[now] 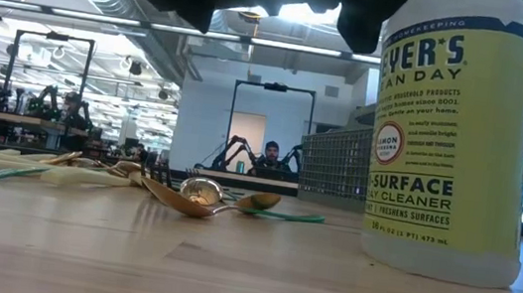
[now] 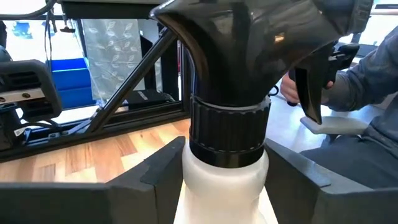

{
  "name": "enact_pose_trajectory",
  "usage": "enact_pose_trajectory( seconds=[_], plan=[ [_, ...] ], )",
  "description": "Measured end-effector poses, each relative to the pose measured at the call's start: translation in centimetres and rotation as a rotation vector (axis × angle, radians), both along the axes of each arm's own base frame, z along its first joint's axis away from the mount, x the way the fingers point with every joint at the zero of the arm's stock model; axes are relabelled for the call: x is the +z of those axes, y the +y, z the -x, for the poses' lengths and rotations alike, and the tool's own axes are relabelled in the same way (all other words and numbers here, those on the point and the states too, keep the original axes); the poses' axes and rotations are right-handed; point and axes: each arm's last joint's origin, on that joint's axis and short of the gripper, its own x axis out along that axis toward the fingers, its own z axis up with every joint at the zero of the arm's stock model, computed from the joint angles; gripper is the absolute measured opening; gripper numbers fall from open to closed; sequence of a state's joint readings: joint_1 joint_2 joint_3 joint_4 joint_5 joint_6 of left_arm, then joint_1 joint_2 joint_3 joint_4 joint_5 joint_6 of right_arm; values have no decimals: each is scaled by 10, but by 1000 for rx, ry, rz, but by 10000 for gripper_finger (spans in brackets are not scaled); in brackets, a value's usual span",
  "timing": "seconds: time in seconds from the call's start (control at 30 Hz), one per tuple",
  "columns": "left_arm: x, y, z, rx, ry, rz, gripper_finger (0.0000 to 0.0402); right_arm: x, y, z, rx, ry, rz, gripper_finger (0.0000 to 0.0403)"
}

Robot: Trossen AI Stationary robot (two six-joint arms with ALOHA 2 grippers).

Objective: Sort silverware
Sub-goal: Move the spray bottle to the top left of the table

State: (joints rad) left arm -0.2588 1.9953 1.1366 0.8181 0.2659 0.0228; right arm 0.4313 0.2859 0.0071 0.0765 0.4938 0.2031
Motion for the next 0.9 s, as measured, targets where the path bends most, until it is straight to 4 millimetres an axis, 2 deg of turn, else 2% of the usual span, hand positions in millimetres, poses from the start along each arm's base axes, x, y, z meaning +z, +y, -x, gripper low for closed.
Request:
enact_pose_trajectory(
  seconds=[0.33,0.5,0.73,0.9],
  plan=[
    [1,0,0,7,-24,-12,169,0,0,0,-2,0,0,0],
    [8,4,0,18,-78,-11,170,0,0,0,-2,0,1,0],
    [47,29,5,79,-157,12,170,0,0,0,-3,0,1,0],
    [84,55,20,98,-132,4,170,-1,0,0,-3,6,4,0]
  ],
)
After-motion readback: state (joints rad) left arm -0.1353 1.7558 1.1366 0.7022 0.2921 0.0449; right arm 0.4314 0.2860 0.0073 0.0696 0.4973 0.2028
